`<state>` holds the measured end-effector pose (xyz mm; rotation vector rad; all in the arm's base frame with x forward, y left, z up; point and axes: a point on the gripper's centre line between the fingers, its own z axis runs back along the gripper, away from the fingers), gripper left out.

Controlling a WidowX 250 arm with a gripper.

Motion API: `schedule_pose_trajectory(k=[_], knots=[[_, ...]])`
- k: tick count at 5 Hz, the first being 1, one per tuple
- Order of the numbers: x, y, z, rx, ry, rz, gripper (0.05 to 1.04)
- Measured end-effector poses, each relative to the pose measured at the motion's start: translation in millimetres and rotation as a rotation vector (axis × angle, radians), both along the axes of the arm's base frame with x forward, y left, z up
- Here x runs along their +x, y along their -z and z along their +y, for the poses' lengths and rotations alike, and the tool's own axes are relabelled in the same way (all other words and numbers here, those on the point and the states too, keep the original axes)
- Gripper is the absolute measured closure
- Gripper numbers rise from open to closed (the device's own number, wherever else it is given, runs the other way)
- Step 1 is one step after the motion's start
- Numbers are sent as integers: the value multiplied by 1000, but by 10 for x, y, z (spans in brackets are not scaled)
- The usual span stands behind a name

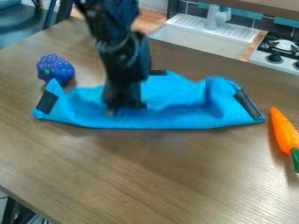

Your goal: Unfold the cloth from top to bottom

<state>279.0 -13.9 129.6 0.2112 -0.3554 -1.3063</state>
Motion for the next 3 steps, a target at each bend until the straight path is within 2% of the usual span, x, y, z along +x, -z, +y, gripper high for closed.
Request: schedule_pose_trajectory(k=[1, 2, 3], knots=[[-386, 146, -110, 31, 48, 2, 1035], [-675, 168, -142, 30, 87, -8, 1035], [-927, 20, -180, 2, 134, -31, 1035]])
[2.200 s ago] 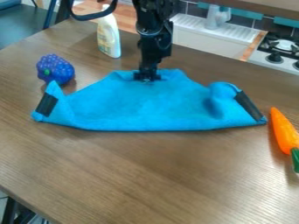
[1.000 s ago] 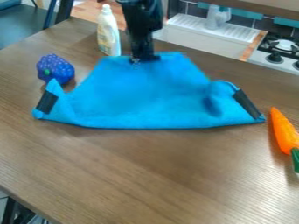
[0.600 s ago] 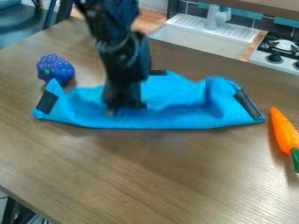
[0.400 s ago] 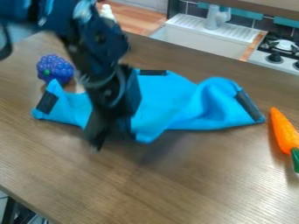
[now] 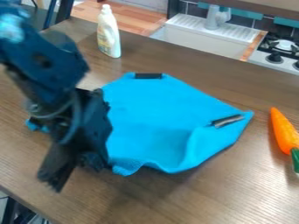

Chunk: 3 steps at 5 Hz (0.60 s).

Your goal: Unfold the cloth from top to bottom

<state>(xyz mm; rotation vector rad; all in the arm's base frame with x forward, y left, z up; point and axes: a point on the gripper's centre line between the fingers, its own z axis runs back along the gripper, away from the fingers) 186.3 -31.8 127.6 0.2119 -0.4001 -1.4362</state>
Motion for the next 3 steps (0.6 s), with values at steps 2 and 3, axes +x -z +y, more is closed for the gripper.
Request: schedule_pose_trajectory(k=[2, 3], knots=[[-213, -145, -198, -7, -13, 186, 1035], [-135, -227, -364, 21, -101, 283, 1035]])
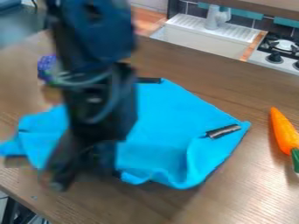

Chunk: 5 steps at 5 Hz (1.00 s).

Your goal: Unfold the cloth from top to bottom

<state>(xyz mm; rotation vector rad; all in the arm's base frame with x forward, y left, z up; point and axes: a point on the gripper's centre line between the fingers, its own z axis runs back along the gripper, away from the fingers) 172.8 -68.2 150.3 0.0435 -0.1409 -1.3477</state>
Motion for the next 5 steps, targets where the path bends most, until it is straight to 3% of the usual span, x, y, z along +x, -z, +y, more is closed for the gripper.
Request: schedule_pose_trajectory(k=[1, 2, 3, 4, 5], knots=[[80, 68, -124, 29, -47, 99, 1035], [68, 158, -164, 23, -18, 208, 1035], [-7, 147, -196, -1, 5, 260, 1035], [-30, 124, -219, -65, 32, 361, 1035], [-82, 113, -244, -95, 42, 406, 1022]])
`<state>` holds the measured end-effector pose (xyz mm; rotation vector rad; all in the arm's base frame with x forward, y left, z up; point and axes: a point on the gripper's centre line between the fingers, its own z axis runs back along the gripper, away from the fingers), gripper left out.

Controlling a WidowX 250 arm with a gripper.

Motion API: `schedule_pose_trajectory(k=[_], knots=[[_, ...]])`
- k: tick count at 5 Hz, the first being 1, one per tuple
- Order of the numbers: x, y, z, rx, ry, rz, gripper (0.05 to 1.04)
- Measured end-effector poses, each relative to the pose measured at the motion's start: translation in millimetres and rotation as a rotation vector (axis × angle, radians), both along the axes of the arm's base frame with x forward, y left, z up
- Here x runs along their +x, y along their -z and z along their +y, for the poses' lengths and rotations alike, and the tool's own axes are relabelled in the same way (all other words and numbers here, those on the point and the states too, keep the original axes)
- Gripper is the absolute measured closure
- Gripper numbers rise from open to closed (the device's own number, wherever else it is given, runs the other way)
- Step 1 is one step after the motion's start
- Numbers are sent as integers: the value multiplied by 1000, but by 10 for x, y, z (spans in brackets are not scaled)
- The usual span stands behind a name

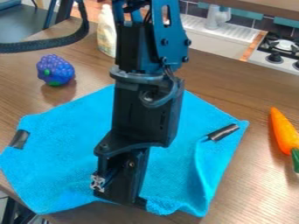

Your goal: Unfold the cloth from top to bottom

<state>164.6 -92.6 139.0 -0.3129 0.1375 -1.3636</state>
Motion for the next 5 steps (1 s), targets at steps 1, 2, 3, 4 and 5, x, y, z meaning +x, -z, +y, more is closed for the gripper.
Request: schedule_pose_trajectory(k=[1, 2, 3, 4, 5], knots=[[-8, 22, -17, -12, -3, 8, 885], [12, 35, 41, -43, -36, 43, 635], [76, -30, 100, -68, -40, 32, 326], [241, -180, 262, -82, -95, -23, 93], [605, -402, 633, 42, -230, -195, 83]])
